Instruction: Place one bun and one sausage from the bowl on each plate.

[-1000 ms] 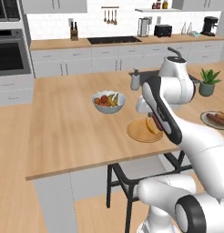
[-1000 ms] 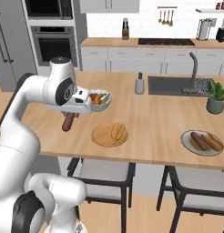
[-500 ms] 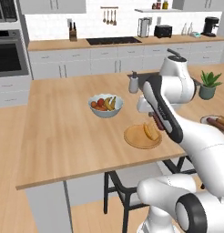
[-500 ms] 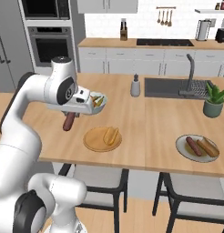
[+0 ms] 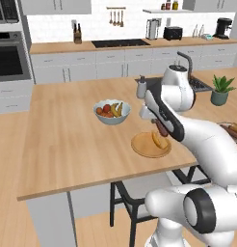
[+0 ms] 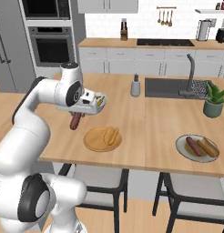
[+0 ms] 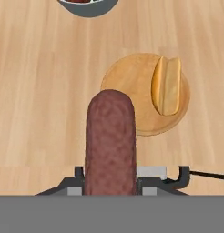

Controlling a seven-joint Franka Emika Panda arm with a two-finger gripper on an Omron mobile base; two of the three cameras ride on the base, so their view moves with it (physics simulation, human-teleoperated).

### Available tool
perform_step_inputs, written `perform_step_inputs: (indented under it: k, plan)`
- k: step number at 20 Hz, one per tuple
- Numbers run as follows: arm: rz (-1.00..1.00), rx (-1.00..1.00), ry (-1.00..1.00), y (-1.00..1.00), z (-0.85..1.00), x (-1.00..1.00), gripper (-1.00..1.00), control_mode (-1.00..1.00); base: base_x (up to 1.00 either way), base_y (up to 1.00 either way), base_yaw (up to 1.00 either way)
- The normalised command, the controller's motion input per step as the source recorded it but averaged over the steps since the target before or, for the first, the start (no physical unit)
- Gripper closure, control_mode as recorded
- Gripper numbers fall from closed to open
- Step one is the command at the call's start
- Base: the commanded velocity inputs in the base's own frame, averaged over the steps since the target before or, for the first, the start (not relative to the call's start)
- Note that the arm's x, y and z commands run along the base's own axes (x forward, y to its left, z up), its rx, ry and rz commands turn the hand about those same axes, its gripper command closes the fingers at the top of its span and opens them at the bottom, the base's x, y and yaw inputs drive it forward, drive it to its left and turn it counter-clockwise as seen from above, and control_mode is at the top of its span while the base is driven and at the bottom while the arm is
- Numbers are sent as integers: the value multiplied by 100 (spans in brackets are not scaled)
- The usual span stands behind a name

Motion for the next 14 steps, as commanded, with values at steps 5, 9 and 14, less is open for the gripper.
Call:
perform_step_inputs:
  k: [5, 9, 14]
  plan:
    - [0, 0, 4, 0, -69, 99, 100, -100, 0, 0, 0]
    - [0, 0, 8, -6, -83, 54, 100, -100, 0, 0, 0]
    - [0, 0, 5, 0, -64, 50, 100, -100, 0, 0, 0]
